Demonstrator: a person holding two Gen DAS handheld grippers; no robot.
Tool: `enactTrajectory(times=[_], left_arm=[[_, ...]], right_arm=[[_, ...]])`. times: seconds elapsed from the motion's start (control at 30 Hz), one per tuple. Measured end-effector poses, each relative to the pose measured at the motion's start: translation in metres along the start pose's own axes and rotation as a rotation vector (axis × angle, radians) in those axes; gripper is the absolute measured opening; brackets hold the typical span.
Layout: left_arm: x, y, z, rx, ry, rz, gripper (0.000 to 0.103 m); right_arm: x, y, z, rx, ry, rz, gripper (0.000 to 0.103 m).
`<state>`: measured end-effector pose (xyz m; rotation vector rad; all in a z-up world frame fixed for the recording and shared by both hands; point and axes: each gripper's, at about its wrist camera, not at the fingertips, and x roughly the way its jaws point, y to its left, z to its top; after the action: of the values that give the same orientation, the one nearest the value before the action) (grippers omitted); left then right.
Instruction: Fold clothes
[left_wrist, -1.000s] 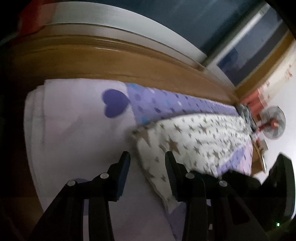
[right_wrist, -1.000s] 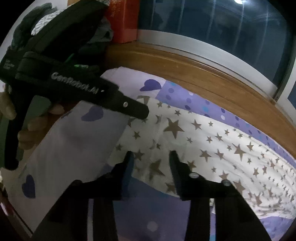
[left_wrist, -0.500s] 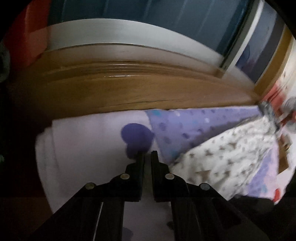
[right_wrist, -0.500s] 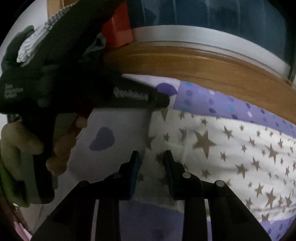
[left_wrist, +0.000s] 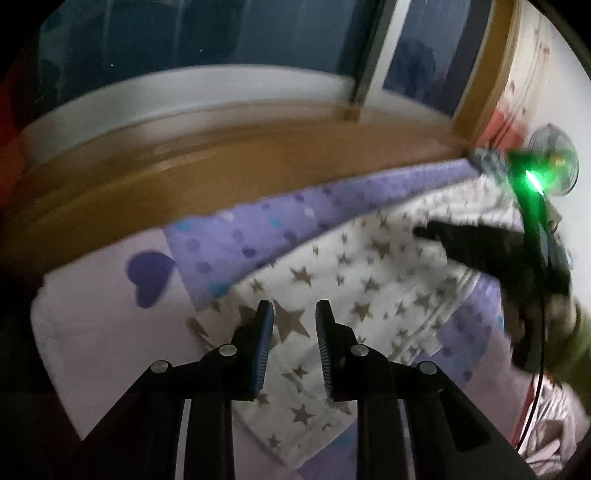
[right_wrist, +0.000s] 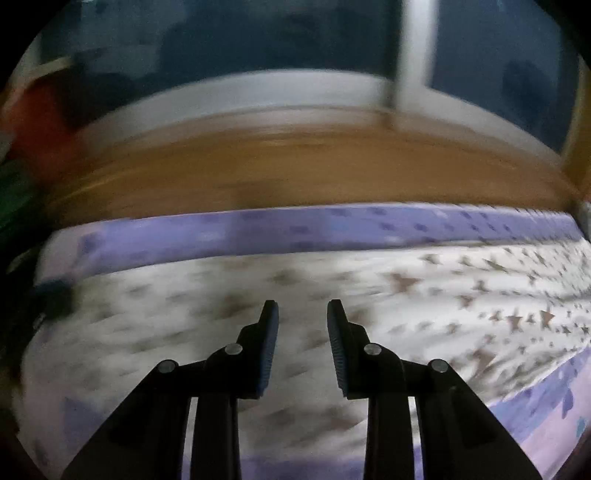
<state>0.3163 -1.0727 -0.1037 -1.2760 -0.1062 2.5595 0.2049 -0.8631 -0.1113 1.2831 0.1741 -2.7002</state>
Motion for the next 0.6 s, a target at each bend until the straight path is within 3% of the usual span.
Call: enactTrajectory(times=[0.1, 0.33, 0.5, 0.6], left_arm=[[0.014, 0.002, -0.006, -0.010, 0.036, 0.012, 0.023], [0.019, -0.010, -0.004, 0.025, 0.063, 0.053, 0.023], [0.019, -0.036, -0.001, 0.056, 0.062, -0.011, 0.023], [0.023, -0.059, 0.002, 0.075, 0.056, -0.061, 0.024]], right_arm=[[0.026, -0.026, 0.012, 0.023, 0.021, -0.039, 0.027], [0.026, -0.060, 0.045, 0.134, -0.026, 0.017, 0.030], [-0.029, -0.107, 0.012, 0.157, -0.034, 0.051, 0.036], [-0.044, -0.159, -0.027, 0.399, 0.025, 0.165, 0.036]])
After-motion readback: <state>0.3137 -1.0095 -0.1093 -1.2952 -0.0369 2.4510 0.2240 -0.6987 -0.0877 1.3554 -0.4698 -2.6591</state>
